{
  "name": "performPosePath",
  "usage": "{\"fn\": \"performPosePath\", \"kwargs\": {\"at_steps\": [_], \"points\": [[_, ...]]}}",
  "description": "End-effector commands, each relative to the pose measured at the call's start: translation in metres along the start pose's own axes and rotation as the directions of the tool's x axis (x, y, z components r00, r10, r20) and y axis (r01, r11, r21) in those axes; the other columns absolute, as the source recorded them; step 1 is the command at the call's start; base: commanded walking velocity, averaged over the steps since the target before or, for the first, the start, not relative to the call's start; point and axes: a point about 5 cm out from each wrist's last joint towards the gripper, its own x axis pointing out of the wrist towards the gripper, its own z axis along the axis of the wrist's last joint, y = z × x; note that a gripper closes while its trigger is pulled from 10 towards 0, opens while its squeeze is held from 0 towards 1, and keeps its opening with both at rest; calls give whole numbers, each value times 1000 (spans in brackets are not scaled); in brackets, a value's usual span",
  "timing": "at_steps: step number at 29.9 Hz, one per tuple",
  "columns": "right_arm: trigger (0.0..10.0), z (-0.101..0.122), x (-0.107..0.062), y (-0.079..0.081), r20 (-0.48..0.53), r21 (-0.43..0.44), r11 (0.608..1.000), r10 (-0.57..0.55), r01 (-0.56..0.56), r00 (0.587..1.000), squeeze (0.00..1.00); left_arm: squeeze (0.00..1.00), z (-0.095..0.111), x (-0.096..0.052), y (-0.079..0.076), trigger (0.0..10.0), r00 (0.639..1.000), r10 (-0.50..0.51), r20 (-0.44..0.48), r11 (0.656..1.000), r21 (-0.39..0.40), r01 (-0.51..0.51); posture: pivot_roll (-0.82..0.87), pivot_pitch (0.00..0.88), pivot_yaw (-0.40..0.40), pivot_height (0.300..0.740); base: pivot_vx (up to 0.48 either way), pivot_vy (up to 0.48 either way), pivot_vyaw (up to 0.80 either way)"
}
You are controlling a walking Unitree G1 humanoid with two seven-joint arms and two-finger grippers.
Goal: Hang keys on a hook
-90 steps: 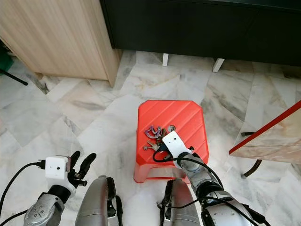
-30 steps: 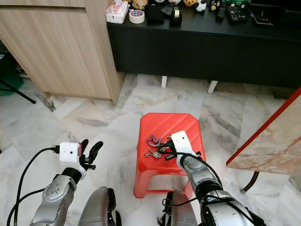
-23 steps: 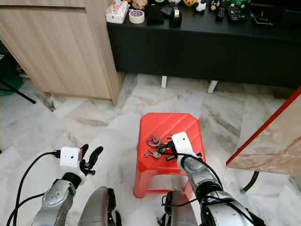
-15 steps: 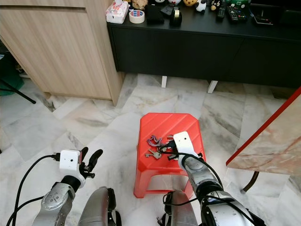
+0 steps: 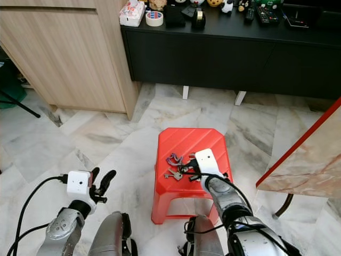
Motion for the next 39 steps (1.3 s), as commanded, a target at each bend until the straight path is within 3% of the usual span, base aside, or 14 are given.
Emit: {"fn": "performPosePath", "kwargs": {"at_steps": [1,3,4,5,20,28,29,37,39], "points": [[10000,-9,-2,3,-16,-54,998,24,-25,1000,0,0,-4,-3,0,10000,1000,-1,-23,1000,4,1,83,198,-29,626,0,0,0],[10000,-11,-2,1,-28,-68,997,21,-23,999,27,0,-4,-3,0,10000,1000,-2,-22,1000,3,2,82,199,-29,626,0,0,0],[10000,-11,-2,-1,-32,-74,997,11,-13,999,992,0,-4,-3,0,10000,1000,-3,-22,1000,3,3,83,199,-30,626,0,0,0],[10000,-11,-2,-3,-39,-79,997,0,-3,999,1000,0,-4,-3,-1,10000,1000,-4,-22,1000,2,4,85,201,-31,626,0,0,0],[10000,-20,-2,8,-96,-94,994,44,-53,994,1000,0,-4,-10,1,10000,1000,3,-27,1000,4,-3,97,228,-33,626,0,0,0],[10000,-35,-4,11,-135,-70,997,29,-39,990,1000,0,-7,-16,-1,10000,999,-1,-40,1000,3,1,97,239,-32,626,0,0,0],[10000,-36,-4,11,-139,-71,997,25,-35,990,0,0,-7,-17,-1,10000,999,-1,-40,1000,3,1,97,240,-31,626,0,0,0],[10000,-40,-5,9,-153,-73,997,-3,-8,988,0,0,-7,-21,-1,10000,999,-5,-46,1000,3,5,106,247,-29,626,0,0,0],[10000,-32,-4,9,-113,-65,998,-8,1,994,0,0,-7,-25,-1,10000,999,-5,-51,1000,5,6,111,255,-28,626,0,0,0]]}}
